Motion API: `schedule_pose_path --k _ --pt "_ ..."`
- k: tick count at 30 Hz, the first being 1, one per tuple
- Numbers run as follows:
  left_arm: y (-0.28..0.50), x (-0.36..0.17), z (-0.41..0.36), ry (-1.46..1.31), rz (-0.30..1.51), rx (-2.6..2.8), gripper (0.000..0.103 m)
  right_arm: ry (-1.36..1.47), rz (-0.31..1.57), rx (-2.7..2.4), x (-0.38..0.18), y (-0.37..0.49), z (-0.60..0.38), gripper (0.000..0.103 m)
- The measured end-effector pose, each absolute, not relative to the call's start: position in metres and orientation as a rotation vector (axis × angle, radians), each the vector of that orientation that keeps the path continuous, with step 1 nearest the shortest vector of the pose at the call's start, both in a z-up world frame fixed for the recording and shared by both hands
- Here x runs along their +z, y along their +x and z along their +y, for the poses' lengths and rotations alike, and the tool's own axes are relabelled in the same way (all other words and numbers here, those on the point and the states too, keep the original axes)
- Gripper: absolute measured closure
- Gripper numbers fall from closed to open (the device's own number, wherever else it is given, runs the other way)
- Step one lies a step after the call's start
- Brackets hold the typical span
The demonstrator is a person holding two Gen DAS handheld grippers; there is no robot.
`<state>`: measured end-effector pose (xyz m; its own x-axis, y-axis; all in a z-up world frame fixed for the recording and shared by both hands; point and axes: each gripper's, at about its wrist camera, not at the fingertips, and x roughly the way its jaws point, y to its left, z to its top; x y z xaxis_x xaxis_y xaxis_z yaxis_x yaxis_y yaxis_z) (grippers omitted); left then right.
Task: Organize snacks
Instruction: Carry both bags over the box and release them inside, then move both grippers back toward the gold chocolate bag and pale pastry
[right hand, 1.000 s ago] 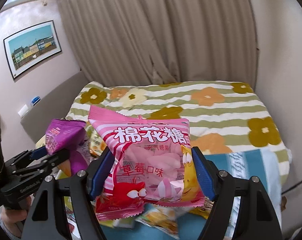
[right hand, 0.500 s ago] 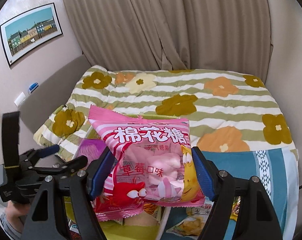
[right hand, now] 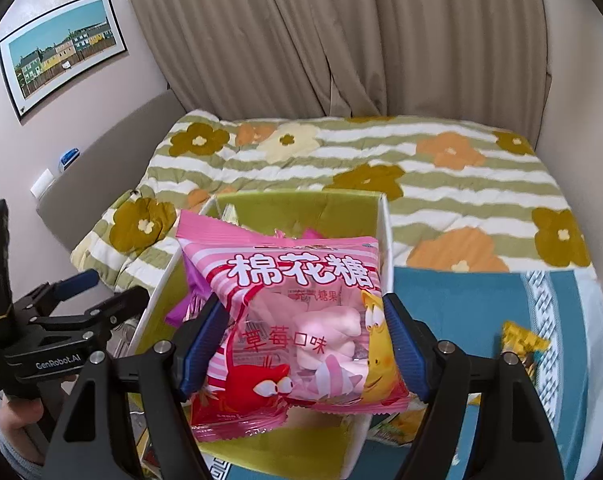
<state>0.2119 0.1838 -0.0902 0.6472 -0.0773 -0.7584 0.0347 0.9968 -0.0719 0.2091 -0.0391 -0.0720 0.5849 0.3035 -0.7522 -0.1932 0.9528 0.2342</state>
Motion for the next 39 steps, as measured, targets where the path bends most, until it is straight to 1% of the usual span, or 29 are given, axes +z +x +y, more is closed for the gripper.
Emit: schedule_pose_path --k 5,6,7,8,9,16,24,34,39 --pt "0.209 -0.095 0.185 -0.049 0.875 -0.056 0.0 0.135 0.877 0.315 -0.077 0.201 -0.029 0.028" --pt "0.208 -0.096 0.185 -0.05 0.877 -0.056 0.0 0.13 0.87 0.321 -0.079 0.2 -0.027 0.021" --pt "0.207 -0.098 0.185 -0.052 0.88 -0.056 0.0 0.125 0.859 0.328 -0.081 0.198 -0.025 0.008" --pt "0.207 -0.101 0.185 -0.055 0.884 -0.057 0.0 0.121 0.851 0.332 -0.082 0.196 -0.024 0.003" --pt "0.206 -0.104 0.184 -0.058 0.891 -0.059 0.0 0.113 0.84 0.335 -0.082 0.194 -0.022 0.001" --pt "0.201 -0.113 0.18 -0.059 0.914 -0.071 0.0 0.049 0.837 0.313 -0.088 0.183 -0.019 0.001" --pt "0.187 -0.096 0.169 -0.058 0.881 -0.035 0.0 0.047 0.812 0.332 -0.075 0.171 -0.03 0.001" --pt "0.158 -0.07 0.134 -0.062 0.83 -0.017 0.0 0.101 0.791 0.312 -0.055 0.151 -0.082 0.001" --pt "0.148 -0.061 0.102 -0.067 0.812 -0.048 0.0 0.099 0.773 0.276 -0.044 0.136 -0.115 0.001"
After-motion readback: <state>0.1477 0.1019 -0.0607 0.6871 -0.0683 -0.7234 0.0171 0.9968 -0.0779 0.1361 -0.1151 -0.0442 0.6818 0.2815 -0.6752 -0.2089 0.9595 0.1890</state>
